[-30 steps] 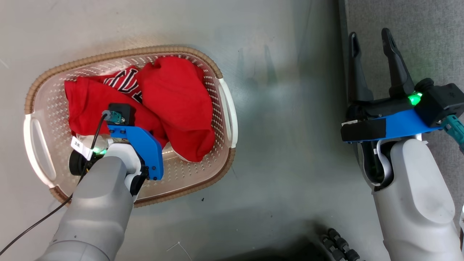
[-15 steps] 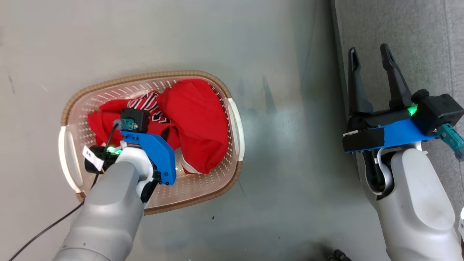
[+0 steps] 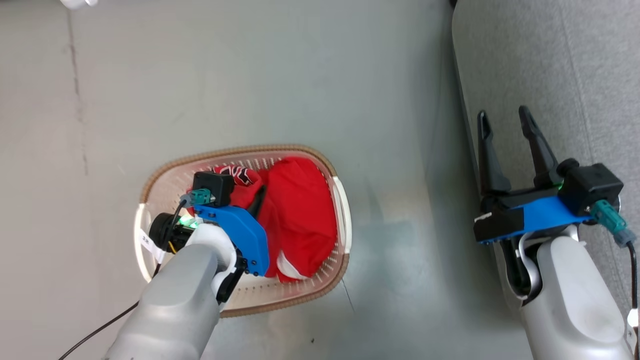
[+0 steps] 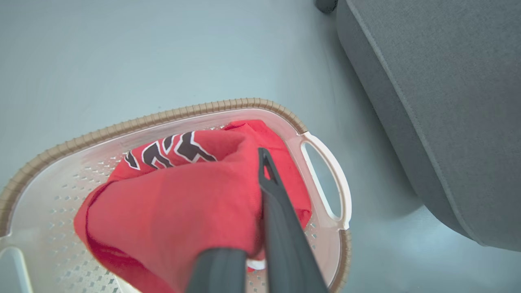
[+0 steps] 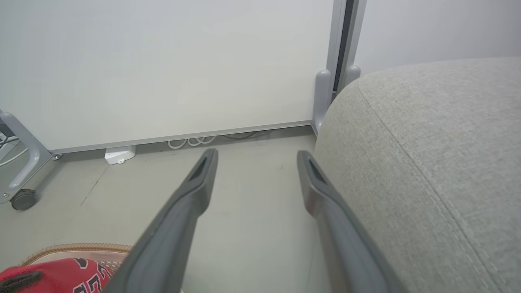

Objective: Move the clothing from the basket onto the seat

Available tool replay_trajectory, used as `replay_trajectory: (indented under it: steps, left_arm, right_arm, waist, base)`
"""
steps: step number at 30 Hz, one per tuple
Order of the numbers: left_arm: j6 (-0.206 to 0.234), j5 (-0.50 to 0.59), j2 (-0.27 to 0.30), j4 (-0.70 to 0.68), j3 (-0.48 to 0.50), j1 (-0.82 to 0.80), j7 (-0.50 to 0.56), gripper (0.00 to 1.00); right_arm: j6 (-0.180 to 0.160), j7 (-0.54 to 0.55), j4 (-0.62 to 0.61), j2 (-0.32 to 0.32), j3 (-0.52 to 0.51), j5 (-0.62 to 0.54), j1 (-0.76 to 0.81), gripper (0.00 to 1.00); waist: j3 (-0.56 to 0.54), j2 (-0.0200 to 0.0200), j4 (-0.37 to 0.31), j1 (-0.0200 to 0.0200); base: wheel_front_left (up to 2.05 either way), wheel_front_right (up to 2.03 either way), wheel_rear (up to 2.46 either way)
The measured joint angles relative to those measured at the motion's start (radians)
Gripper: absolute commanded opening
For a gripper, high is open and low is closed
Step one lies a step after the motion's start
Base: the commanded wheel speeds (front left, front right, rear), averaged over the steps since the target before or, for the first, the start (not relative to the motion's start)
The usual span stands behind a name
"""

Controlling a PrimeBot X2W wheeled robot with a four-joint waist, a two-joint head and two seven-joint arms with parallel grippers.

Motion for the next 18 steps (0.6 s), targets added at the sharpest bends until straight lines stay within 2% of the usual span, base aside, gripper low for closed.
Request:
replay_trajectory:
  steps: [18]
  left_arm:
    - [0.009,-0.075,0.000,-0.133,-0.138,-0.017,-0.086,0.00]
  right_arm:
    - [0.000,0.000,0.035,0.012,0.005,-0.012,0.109,1.00]
  waist:
    - [-0.251,0.0000,0.037,0.0000]
  base:
    - [0.00,0.00,0.00]
